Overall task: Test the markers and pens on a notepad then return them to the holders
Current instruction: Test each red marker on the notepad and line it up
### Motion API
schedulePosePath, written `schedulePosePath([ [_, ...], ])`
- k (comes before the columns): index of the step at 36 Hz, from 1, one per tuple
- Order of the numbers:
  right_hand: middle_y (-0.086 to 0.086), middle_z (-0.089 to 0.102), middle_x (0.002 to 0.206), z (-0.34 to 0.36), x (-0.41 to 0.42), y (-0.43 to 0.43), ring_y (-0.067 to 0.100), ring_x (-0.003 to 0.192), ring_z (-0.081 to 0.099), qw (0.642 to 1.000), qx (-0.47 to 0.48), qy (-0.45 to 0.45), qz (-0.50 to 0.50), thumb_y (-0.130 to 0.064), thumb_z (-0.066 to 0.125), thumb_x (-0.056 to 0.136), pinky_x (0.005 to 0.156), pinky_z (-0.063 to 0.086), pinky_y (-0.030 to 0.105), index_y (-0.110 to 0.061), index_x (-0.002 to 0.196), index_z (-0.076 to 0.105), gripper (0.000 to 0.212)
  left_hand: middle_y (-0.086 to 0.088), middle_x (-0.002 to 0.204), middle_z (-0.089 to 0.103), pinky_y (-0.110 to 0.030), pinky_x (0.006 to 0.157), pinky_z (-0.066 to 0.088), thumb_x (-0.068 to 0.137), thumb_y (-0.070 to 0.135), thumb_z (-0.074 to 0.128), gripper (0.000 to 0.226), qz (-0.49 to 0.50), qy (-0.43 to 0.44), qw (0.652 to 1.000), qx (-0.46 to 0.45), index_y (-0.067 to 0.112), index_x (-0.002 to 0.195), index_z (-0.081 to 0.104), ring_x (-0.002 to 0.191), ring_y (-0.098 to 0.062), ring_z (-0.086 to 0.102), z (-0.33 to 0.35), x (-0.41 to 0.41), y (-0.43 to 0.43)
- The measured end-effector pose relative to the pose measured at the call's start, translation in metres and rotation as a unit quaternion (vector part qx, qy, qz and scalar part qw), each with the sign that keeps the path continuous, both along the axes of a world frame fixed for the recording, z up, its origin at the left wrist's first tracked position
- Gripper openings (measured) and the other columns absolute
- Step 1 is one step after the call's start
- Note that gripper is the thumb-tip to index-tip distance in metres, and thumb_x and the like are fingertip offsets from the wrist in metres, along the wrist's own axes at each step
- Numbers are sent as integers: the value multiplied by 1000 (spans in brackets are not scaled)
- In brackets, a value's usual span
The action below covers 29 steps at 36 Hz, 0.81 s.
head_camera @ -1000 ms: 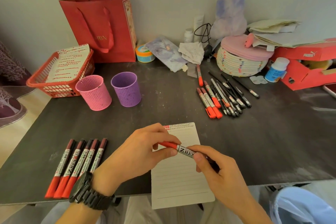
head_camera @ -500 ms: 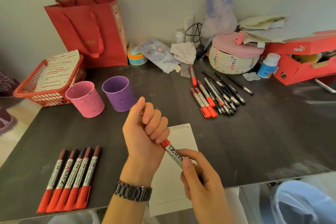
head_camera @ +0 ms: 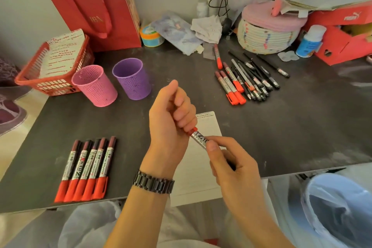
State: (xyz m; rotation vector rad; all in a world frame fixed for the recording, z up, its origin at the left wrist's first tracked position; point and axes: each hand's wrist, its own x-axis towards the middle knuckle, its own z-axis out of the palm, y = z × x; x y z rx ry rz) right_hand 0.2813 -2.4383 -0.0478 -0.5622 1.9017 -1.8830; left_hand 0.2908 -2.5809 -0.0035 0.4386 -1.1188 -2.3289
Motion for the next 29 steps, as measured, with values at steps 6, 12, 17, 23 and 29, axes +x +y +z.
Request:
schedulePosePath([
  [6, -14, 71, 77, 6, -30, 9, 3, 68, 65, 993, 50, 100, 36, -53, 61, 82, 59, 44, 7, -47, 97, 73, 21, -2, 85, 69, -32, 65, 52, 102, 19, 46, 25, 5, -189, 929, -318, 16, 95, 70, 72, -15, 62, -21, 35, -7],
  [12, -8, 75, 85, 1, -46, -4, 7, 68, 70, 998, 21, 27, 52, -34, 68, 80, 58, 53, 14, -25, 101, 66, 23, 5, 83, 71, -17, 62, 46, 101, 35, 48, 25, -26, -256, 902, -347, 38, 102, 72, 69, -4, 60, -40, 92, -11],
  [17, -4, 77, 89, -7, -33, -40, 15, 77, 74, 997, 2, -16, 74, -43, 69, 74, 64, 59, 19, -42, 113, 53, 42, 8, 97, 75, -20, 73, 50, 99, 36, 57, 23, -3, -278, 897, -343, 48, 116, 66, 92, -12, 69, -49, 129, 0],
  [23, -1, 77, 83, -16, -13, -90, 17, 76, 76, 985, 25, 14, 168, -18, 70, 92, 70, 61, 23, -42, 110, 55, 34, 22, 99, 71, -13, 70, 47, 94, 39, 62, 26, 80, -349, 826, -435, 54, 116, 62, 87, -5, 66, -49, 171, -11],
  [29, -8, 76, 83, -22, 3, -136, 12, 76, 75, 957, 114, 54, 261, -22, 69, 94, 78, 63, 37, -47, 110, 51, 35, 23, 132, 55, -12, 104, 31, 93, 46, 50, 37, 239, -411, 675, -564, 34, 125, 63, 130, -6, 46, -63, 214, -46],
])
